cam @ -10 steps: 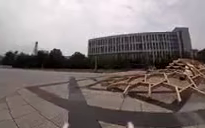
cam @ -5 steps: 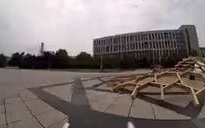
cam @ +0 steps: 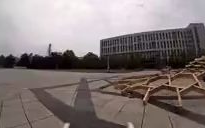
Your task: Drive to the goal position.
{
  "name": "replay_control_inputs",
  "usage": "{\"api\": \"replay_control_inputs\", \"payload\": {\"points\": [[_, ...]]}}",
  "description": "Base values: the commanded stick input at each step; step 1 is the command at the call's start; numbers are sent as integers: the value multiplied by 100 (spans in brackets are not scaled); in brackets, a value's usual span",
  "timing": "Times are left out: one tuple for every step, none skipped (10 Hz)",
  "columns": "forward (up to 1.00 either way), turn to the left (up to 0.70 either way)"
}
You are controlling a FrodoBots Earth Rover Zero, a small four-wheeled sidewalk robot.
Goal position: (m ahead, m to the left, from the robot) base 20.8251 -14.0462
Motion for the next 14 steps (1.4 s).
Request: {"api": "replay_control_inputs", "payload": {"points": [[50, 25], [50, 25], [50, 25], [50, 25], [50, 25], [50, 25], [50, 25], [50, 25], [50, 25], [50, 25], [50, 25], [50, 25], [50, 14], [50, 3]]}}
